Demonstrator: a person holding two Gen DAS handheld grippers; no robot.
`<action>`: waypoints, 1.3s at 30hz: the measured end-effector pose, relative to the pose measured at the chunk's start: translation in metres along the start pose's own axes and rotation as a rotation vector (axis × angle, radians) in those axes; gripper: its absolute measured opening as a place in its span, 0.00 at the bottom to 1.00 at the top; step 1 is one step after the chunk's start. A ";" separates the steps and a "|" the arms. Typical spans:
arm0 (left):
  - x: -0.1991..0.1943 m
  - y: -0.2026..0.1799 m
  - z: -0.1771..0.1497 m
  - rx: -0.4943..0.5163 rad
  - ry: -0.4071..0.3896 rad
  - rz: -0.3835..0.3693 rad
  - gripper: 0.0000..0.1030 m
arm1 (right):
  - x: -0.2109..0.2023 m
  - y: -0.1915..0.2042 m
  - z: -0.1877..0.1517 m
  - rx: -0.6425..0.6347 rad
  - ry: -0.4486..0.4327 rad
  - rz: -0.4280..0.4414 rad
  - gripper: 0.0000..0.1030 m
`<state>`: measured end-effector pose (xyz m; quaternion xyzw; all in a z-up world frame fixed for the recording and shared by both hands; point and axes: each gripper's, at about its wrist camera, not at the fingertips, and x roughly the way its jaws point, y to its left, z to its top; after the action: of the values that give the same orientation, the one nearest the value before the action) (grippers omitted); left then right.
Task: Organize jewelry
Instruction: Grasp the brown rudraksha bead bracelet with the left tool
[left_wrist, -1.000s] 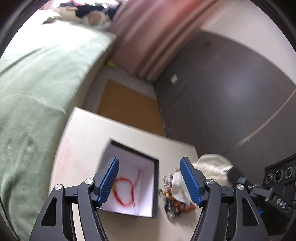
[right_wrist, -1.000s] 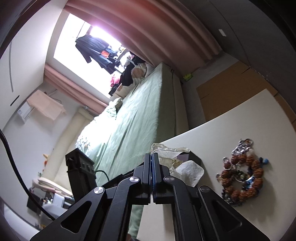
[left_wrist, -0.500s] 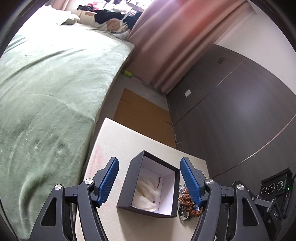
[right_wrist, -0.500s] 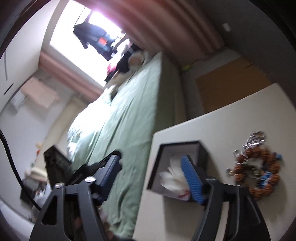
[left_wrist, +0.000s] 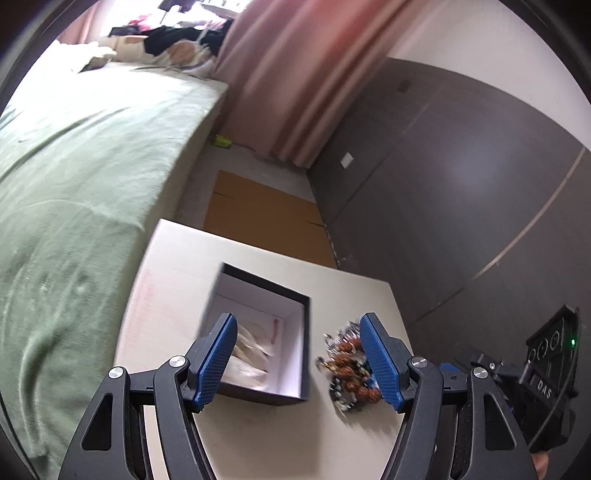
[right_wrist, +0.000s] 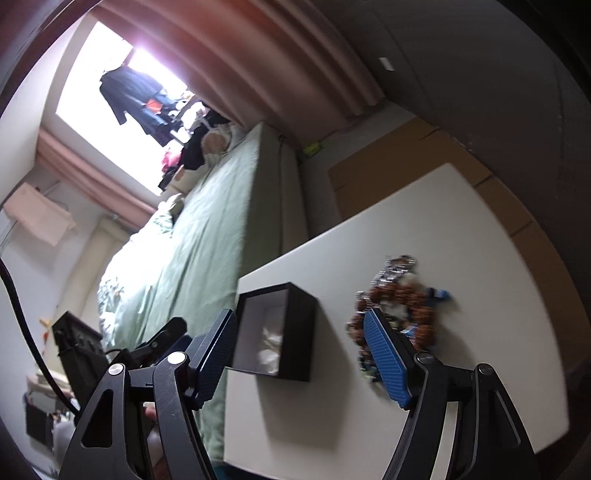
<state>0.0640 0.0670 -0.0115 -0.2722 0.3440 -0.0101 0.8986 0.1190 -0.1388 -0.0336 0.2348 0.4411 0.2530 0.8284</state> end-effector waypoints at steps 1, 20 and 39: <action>0.002 -0.005 -0.003 0.009 0.004 -0.003 0.68 | -0.003 -0.004 0.001 0.015 0.004 -0.004 0.70; 0.046 -0.086 -0.048 0.217 0.100 -0.054 0.66 | -0.045 -0.064 0.001 0.125 0.027 -0.162 0.70; 0.116 -0.127 -0.089 0.388 0.234 -0.022 0.48 | -0.040 -0.107 0.010 0.276 0.056 -0.137 0.70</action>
<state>0.1185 -0.1076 -0.0740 -0.0949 0.4346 -0.1173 0.8879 0.1305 -0.2470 -0.0698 0.3087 0.5098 0.1391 0.7909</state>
